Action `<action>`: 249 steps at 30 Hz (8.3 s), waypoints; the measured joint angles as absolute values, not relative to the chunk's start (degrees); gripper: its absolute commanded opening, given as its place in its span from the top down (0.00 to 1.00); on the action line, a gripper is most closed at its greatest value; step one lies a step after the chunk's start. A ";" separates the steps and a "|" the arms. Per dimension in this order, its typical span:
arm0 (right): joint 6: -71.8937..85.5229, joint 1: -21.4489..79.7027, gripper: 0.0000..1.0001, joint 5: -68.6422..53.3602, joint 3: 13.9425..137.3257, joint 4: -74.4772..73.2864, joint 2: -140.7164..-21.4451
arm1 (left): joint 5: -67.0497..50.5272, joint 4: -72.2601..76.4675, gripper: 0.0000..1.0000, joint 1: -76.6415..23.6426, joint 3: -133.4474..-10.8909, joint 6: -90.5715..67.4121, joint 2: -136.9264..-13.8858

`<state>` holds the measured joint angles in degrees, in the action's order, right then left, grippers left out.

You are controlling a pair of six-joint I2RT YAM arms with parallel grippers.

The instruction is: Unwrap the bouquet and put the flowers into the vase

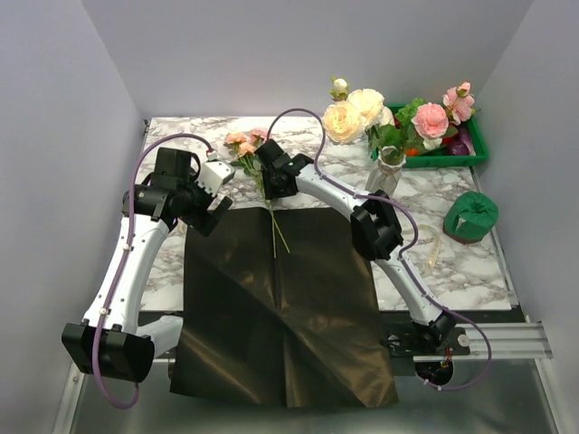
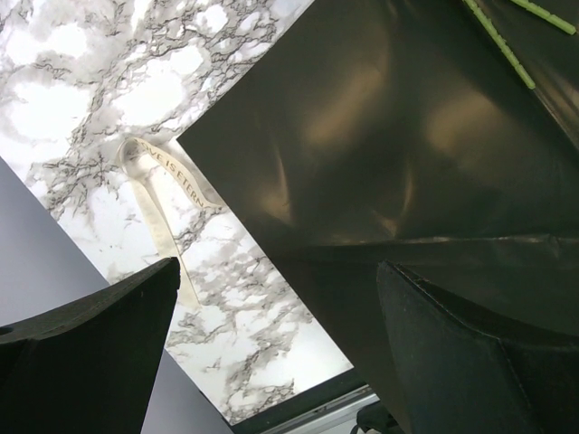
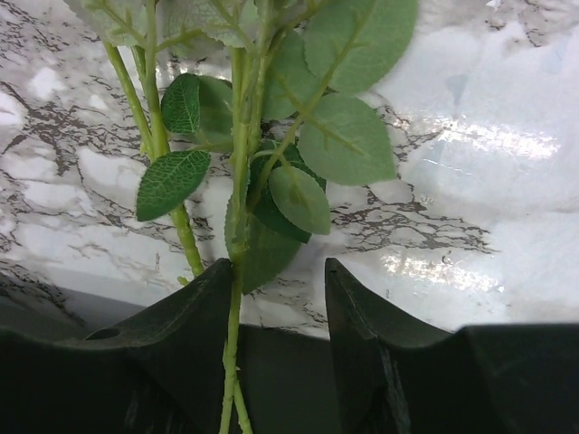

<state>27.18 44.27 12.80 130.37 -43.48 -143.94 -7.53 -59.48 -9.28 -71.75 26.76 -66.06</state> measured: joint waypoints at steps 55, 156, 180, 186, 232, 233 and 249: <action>21.04 49.63 0.99 22.33 97.86 -29.52 -109.58 | -11.66 -60.71 0.01 -5.61 -72.88 27.79 -63.92; -19.33 25.10 0.99 18.17 53.78 53.23 -74.26 | -15.73 -56.62 0.01 1.93 -81.62 18.63 -75.88; 1.52 26.92 0.21 20.34 42.26 22.17 -47.70 | -16.88 -57.01 0.01 2.57 -81.62 18.79 -73.28; 2.94 37.67 0.21 23.11 39.20 13.02 -40.93 | -17.32 -57.54 0.01 2.57 -81.62 18.79 -73.17; 5.41 45.30 0.34 3.22 93.93 -22.57 -120.84 | -17.82 -59.24 0.01 3.31 -81.76 19.44 -73.60; 5.43 45.17 0.34 2.90 95.07 -22.81 -121.56 | -17.82 -59.24 0.01 3.33 -81.76 19.46 -73.67; 5.52 40.77 0.40 -0.36 106.96 -27.35 -131.07 | -17.85 -58.61 0.01 3.64 -81.76 19.49 -75.57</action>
<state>5.52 40.77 -0.36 106.96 -27.35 -131.07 -17.85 -58.61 3.64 -81.76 19.49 -75.57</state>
